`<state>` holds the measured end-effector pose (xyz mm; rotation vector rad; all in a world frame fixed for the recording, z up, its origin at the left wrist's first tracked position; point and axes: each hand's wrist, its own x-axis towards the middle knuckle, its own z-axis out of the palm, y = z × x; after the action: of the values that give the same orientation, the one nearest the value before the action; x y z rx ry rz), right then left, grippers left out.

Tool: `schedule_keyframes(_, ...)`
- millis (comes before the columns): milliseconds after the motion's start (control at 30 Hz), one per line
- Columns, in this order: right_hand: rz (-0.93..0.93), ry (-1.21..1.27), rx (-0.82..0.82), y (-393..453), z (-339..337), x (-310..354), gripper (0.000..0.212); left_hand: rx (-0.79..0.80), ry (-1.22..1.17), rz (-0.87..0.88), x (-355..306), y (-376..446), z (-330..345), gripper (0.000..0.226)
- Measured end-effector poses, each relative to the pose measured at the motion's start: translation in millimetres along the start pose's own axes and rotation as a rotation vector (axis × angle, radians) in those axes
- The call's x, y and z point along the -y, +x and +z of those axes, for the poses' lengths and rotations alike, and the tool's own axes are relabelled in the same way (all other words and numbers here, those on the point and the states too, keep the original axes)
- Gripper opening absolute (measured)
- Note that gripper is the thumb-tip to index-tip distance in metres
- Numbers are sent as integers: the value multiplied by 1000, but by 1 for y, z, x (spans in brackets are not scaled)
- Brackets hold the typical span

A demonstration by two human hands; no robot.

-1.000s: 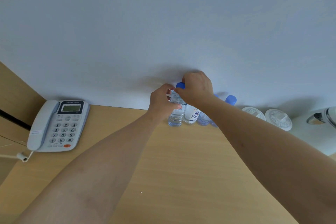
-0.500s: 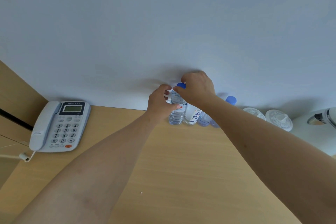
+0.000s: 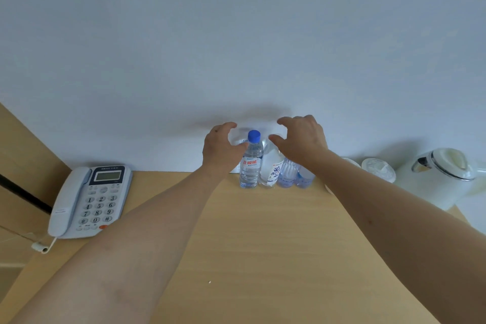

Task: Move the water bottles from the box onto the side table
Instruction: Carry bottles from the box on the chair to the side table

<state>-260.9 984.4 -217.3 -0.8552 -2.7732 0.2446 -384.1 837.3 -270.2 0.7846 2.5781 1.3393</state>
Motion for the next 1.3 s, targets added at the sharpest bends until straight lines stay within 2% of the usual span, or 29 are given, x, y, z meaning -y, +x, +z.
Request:
schedule_keyframes(200,117,-55,34,-54,-18,-27,56,35,44,114,-36,-27,12,57)
schedule_keyframes(367,190,-77,-22,-108,-49,-65,59,105,117,275,-91,-61,35,58)
schedule_keyframes(633,405,-118,-144,-260,-121,-180,63,305,194,534,-213,-175,125,62)
schedule_keyframes(933,805,-190,-214,-536,-198,-325,56,589,210,841,-357,-419,265,68)
schedule_keyframes(1100,1042,-248,-226,-697,-227,-371,71,787,200,1022,-418,-577,326,70)
schedule_keyframes(1300,1379,-246,-271,-871,-252,-401,67,1000,175,1293,-474,-761,376,70)
